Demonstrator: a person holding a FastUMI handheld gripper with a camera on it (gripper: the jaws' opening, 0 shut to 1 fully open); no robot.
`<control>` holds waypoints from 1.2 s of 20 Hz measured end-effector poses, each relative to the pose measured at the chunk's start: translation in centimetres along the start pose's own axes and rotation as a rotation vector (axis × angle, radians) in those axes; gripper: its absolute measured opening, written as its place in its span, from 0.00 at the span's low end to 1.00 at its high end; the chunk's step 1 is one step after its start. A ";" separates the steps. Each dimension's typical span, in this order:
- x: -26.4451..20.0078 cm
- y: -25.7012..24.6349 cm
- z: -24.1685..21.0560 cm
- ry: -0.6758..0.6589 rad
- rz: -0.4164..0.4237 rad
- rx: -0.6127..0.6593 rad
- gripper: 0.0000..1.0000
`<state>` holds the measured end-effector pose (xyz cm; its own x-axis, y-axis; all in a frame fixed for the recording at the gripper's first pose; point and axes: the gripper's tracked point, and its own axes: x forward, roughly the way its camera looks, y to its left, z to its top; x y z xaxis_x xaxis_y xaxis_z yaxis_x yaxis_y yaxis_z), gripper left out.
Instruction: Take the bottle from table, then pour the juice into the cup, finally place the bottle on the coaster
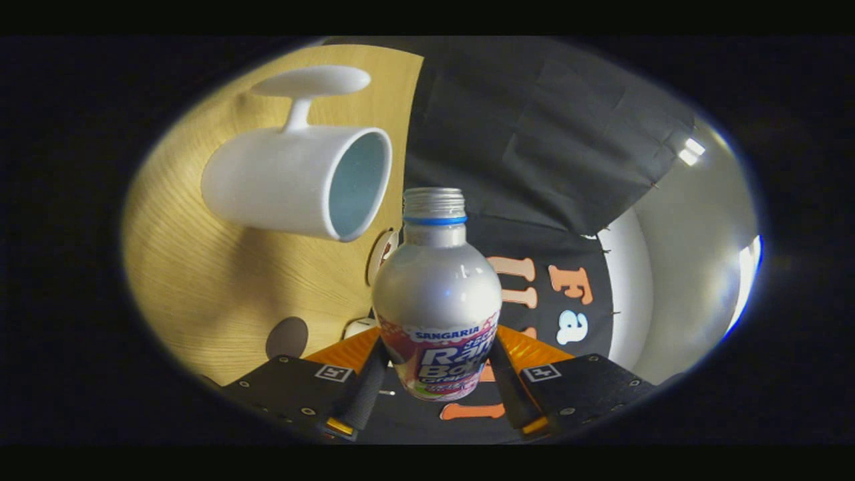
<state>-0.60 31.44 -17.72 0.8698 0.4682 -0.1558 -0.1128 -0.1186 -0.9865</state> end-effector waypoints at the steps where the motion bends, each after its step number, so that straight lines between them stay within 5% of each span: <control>1: -0.2 0.6 0.2 0.005 0.015 0.066 0.77; 11: 0.1 1.6 -0.1 0.052 0.134 0.677 0.78; 24: 1.5 1.0 -6.4 0.192 0.108 1.318 0.78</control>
<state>3.68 26.47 -18.60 0.8681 0.3675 -0.3336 -0.4671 0.8322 -0.2987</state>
